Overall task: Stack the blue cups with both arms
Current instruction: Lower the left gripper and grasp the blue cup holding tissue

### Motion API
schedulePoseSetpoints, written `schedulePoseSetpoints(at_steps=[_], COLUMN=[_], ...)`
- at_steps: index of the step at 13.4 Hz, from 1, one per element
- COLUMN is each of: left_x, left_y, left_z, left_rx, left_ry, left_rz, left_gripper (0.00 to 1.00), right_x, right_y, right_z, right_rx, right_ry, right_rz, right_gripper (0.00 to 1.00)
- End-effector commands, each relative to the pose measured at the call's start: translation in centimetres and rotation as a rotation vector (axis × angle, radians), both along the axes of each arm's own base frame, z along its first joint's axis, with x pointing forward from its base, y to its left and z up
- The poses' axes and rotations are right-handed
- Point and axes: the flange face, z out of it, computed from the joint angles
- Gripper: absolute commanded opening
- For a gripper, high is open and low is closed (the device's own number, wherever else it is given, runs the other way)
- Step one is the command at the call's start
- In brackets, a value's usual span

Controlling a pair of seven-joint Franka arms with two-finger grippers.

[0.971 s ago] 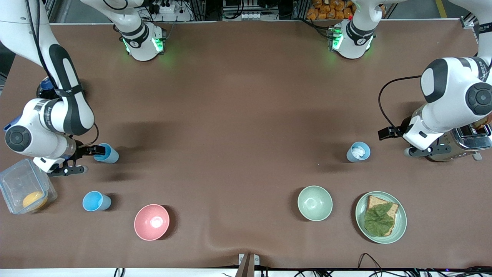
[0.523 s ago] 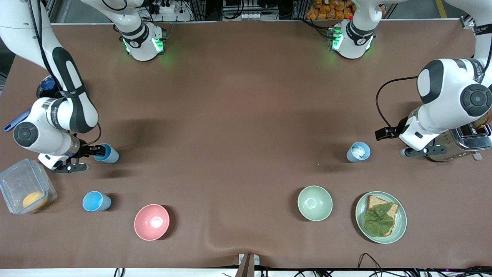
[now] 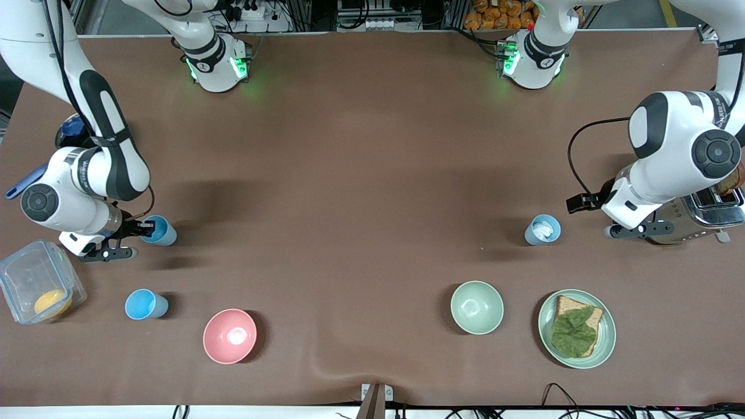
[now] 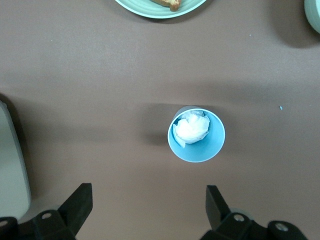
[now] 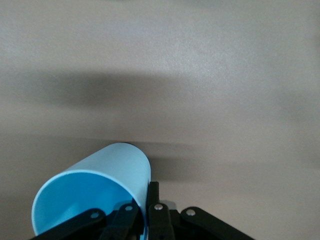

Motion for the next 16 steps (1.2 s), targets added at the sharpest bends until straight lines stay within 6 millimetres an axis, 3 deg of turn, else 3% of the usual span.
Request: schedulePoseSetpoints(at_steps=[1, 9, 16], left_x=[0.2, -0.9, 0.0], left_y=[-0.2, -0.4, -1.5], left_z=[-0.7, -5.0, -9.1], left_rx=[0.022, 0.013, -0.001], left_ry=[-0.018, -0.068, -0.106], left_rz=[0.012, 0.009, 0.039], left_gripper=[1.00, 1.00, 1.00], right_x=[-0.1, 1.5, 2.2], right_y=[0.3, 1.7, 2.2], right_z=[1.0, 5.3, 6.7], right_rx=[0.013, 0.026, 0.027], right_ry=[-0.007, 0.046, 0.064], right_rz=[0.027, 0.051, 0.051], right_gripper=[0.00, 0.00, 0.00])
